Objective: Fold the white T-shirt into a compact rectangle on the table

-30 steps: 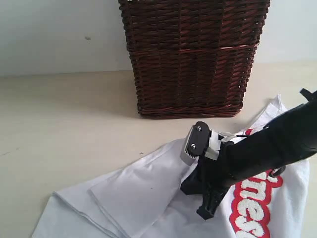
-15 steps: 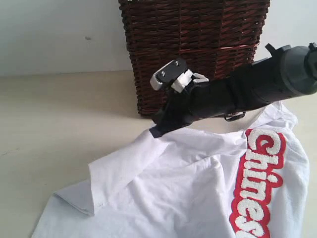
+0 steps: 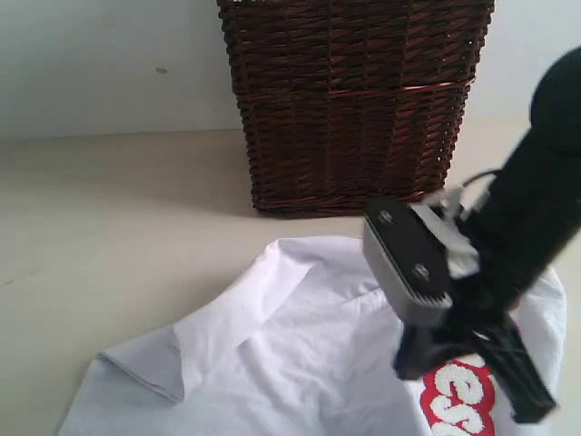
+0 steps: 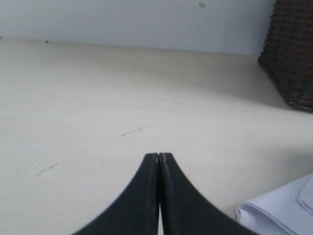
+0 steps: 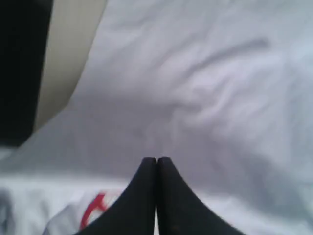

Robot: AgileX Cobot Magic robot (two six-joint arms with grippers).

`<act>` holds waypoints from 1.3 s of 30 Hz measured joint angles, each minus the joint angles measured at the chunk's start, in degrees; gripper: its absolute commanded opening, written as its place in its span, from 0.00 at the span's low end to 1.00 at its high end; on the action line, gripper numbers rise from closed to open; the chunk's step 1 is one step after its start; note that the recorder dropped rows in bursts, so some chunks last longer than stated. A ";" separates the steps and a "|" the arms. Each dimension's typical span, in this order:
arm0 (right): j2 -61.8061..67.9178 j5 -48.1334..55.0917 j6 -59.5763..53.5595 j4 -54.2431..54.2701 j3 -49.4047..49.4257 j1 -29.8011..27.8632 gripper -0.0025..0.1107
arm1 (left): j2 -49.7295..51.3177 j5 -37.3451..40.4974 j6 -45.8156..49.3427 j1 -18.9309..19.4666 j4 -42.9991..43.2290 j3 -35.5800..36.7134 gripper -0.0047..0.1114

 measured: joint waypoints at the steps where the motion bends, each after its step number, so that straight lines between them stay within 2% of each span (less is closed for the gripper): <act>1: -0.83 0.29 0.66 -2.89 2.31 -1.32 0.02 | 0.00 0.00 0.00 0.00 0.00 0.00 0.04; 5: -2.38 -5.24 6.61 -8.69 10.81 -8.81 0.02 | 0.00 0.00 0.00 0.00 0.00 0.00 0.04; 10: -5.25 -16.24 14.36 -9.42 16.31 -16.67 0.02 | 0.00 0.00 0.00 0.00 0.00 0.00 0.04; 21: -6.27 -17.73 18.87 -9.52 20.23 -29.43 0.02 | 0.00 0.00 0.00 0.00 0.00 0.00 0.04; 26: -4.18 -20.44 18.87 -8.08 20.98 -30.89 0.02 | 0.00 0.00 0.00 0.00 0.00 0.00 0.04; 32: 0.60 -20.90 10.83 3.15 21.10 -30.89 0.02 | 0.00 0.00 0.00 0.00 0.00 0.00 0.04; 39: 0.72 -21.36 -7.24 26.89 21.20 -30.78 0.02 | 0.00 0.00 0.00 0.00 0.00 0.00 0.04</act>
